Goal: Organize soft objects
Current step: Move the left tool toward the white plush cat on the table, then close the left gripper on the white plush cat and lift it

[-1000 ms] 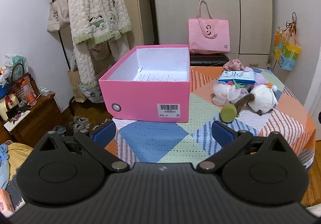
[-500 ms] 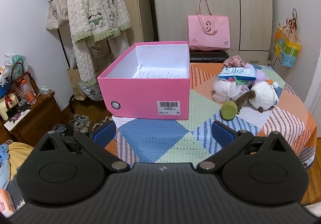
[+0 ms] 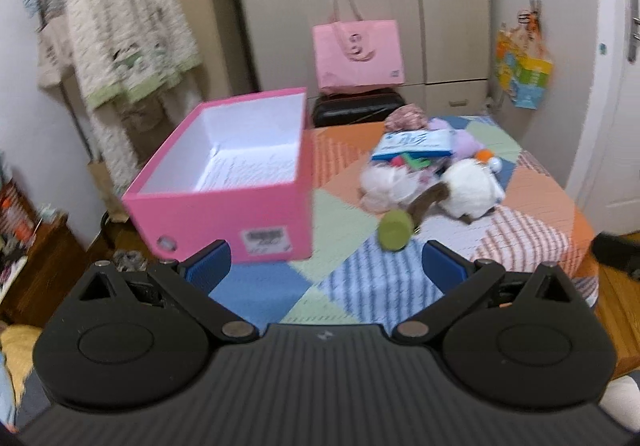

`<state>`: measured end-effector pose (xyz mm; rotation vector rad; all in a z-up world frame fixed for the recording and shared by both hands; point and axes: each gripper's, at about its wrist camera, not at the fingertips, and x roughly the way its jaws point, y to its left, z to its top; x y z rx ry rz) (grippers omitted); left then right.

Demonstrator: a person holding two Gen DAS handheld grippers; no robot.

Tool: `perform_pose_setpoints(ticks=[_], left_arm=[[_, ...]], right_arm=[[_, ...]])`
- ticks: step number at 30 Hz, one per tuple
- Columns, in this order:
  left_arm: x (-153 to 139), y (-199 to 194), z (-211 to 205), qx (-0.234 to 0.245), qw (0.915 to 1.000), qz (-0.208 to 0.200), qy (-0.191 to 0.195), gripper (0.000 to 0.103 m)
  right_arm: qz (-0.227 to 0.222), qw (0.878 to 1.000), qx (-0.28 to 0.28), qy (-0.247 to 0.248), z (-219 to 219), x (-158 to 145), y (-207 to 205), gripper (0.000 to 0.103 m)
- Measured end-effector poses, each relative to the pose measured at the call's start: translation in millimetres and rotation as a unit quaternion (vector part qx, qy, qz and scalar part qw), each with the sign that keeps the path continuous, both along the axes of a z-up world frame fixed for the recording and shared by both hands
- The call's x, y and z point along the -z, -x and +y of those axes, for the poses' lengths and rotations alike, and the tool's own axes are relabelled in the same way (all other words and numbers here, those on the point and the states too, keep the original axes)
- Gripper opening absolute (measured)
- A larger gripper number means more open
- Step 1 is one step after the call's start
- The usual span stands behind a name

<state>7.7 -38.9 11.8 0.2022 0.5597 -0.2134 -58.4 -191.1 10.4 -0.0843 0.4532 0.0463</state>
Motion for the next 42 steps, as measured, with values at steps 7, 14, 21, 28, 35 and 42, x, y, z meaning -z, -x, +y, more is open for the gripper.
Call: perform_pose_setpoints(ticks=[7,14,21,28,35,42], left_arm=[[-0.8,-32.7,-29.0,0.039,0.9992,0.003,0.003,0.103],[9.9,-71.3,-42.1,0.08,0.9948,0.028,0.056,0.103],[26.3,-101.4,-81.4,0.145,0.9873,0.043,0.047,0.1],[52.8,-128.9,-123.7,0.222,0.973,0.058,0.025,0.084],[73.1,-157.4,-145.8,0.248,0.9636,0.099,0.016,0.078],[80.9,-166.6,-152.0,0.25,0.9614,0.114,0.008,0.07]], right_arm=[[-0.006,0.998,-0.036,-0.044,-32.6,18.3,-30.2,0.103],[0.009,0.996,-0.059,-0.061,-50.2,46.1,-68.8,0.103],[0.017,0.995,-0.087,-0.041,-47.3,80.3,-108.4,0.103],[0.004,0.995,-0.094,-0.036,-56.7,113.1,-143.9,0.102],[0.012,0.991,-0.117,-0.058,-63.9,127.6,-168.7,0.091],[-0.008,0.992,-0.121,-0.042,-62.0,130.8,-173.8,0.078]])
